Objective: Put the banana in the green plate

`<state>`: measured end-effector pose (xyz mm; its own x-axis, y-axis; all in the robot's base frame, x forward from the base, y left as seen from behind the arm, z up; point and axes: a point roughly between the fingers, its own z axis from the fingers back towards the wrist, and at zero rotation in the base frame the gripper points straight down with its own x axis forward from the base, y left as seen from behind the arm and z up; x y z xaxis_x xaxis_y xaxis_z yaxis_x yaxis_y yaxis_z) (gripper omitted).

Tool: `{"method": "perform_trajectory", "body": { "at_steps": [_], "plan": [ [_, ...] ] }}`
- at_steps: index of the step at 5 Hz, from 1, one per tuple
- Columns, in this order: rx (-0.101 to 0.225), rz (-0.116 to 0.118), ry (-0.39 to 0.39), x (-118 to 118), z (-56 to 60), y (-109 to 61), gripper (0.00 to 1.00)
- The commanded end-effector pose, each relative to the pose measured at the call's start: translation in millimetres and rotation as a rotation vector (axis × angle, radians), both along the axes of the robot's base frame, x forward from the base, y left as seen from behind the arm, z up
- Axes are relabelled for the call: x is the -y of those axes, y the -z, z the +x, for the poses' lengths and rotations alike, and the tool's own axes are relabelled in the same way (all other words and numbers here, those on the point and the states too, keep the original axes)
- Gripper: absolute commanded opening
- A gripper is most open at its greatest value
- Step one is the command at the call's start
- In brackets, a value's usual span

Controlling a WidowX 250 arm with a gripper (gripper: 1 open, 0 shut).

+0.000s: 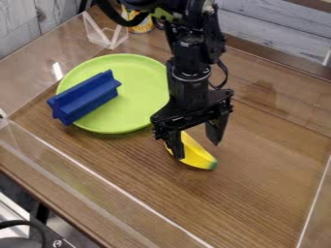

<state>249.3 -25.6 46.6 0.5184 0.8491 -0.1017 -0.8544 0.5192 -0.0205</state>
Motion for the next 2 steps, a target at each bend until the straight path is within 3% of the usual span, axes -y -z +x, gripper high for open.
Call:
{"method": "perform_trajectory", "body": {
  "at_steps": [1, 2],
  "plan": [
    [0.049, -0.006, -0.005, 1.8, 3.3, -11.2, 1.0],
    [0.048, -0.011, -0.013, 2.5, 2.4, -11.1, 1.0]
  ]
}}
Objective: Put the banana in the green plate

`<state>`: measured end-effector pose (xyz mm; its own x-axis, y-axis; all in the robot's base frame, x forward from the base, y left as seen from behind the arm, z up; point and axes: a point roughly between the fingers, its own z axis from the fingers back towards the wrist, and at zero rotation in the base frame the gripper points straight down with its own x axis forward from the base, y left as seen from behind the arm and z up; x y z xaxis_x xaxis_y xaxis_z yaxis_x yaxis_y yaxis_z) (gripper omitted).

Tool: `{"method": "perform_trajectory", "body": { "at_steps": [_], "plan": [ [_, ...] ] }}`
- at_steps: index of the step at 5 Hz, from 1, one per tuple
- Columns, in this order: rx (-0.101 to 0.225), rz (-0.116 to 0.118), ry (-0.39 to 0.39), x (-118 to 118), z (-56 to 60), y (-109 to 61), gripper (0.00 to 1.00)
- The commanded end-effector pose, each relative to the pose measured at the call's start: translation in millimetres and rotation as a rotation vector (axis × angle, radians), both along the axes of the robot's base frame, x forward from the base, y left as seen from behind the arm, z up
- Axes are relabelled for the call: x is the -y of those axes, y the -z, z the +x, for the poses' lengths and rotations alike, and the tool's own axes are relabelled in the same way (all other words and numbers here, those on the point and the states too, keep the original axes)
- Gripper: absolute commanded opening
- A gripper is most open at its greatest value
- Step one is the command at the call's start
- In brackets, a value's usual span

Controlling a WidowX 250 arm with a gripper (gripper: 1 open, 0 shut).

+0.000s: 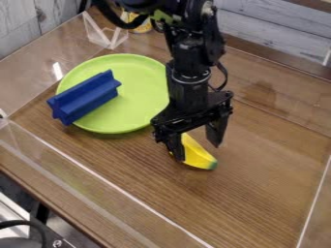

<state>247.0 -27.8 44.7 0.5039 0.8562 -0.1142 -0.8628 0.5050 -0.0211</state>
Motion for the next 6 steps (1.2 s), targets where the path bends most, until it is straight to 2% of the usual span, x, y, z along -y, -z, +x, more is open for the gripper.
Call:
{"method": "perform_trajectory", "body": {
  "at_steps": [1, 6],
  "plan": [
    [0.052, -0.004, -0.005, 0.7, 3.8, -13.4, 1.0],
    [0.049, -0.031, -0.041, -1.0, 0.6, -16.8, 1.0]
  ]
}}
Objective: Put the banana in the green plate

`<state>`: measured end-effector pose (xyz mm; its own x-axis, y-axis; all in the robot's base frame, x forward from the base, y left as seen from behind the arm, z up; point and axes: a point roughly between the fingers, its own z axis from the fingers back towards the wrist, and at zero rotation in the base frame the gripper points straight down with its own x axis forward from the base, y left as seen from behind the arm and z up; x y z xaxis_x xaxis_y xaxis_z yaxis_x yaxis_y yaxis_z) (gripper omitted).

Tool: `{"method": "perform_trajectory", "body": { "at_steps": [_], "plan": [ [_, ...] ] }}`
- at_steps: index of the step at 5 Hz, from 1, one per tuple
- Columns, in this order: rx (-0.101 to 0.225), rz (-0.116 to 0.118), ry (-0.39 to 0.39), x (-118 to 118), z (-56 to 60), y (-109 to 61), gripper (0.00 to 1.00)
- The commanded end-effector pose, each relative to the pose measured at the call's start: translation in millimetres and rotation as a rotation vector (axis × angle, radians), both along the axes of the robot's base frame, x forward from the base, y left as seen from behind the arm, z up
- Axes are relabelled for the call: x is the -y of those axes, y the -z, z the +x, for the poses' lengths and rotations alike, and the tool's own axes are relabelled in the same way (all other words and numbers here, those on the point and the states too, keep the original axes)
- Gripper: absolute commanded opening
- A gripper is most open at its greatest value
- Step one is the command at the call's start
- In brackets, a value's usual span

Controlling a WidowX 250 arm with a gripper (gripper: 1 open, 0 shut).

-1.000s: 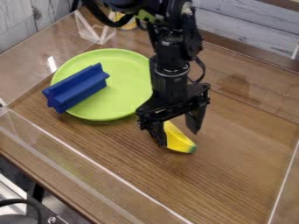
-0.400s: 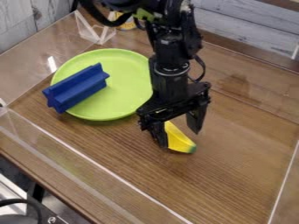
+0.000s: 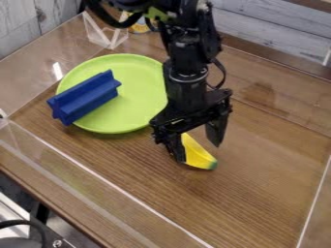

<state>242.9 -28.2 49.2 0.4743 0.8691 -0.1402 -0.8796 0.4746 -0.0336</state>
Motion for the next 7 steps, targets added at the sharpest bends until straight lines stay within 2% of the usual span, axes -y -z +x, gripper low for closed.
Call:
{"method": "perform_trajectory", "body": {
  "at_steps": [1, 7],
  "plan": [
    [0.053, -0.004, -0.026, -1.7, 5.6, -11.2, 1.0],
    [0.063, -0.012, -0.121, -4.3, 10.0, 1.9, 1.0]
  ]
}}
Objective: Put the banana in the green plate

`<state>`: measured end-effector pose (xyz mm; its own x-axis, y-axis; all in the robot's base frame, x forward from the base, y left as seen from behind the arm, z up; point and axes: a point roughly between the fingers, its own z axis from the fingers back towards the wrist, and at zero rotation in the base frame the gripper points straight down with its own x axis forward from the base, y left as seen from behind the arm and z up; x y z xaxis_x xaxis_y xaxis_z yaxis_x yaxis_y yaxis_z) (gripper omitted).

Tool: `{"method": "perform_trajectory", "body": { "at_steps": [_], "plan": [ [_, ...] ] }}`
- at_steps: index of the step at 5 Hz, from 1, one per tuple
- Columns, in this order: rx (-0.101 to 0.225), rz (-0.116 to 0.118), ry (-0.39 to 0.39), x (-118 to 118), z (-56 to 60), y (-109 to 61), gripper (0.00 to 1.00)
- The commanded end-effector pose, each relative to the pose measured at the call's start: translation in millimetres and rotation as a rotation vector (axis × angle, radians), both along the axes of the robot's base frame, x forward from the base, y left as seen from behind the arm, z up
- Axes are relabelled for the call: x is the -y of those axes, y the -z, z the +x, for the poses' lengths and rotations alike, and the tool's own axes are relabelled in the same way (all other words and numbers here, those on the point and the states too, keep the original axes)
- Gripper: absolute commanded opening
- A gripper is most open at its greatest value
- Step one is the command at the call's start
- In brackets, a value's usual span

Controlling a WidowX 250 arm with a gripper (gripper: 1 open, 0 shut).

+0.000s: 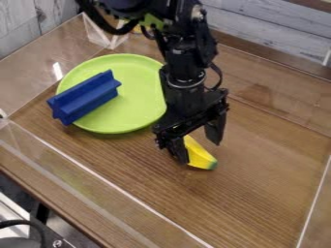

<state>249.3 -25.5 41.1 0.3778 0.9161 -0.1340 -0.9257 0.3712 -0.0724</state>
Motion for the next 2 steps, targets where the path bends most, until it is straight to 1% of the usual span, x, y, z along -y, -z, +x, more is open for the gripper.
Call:
{"method": "perform_trajectory", "body": {
  "at_steps": [1, 2],
  "plan": [
    [0.026, 0.0, -0.019, -1.6, 4.6, -4.1, 1.0],
    [0.025, 0.0, -0.029, -1.4, 5.7, -2.8, 0.0]
  ]
}}
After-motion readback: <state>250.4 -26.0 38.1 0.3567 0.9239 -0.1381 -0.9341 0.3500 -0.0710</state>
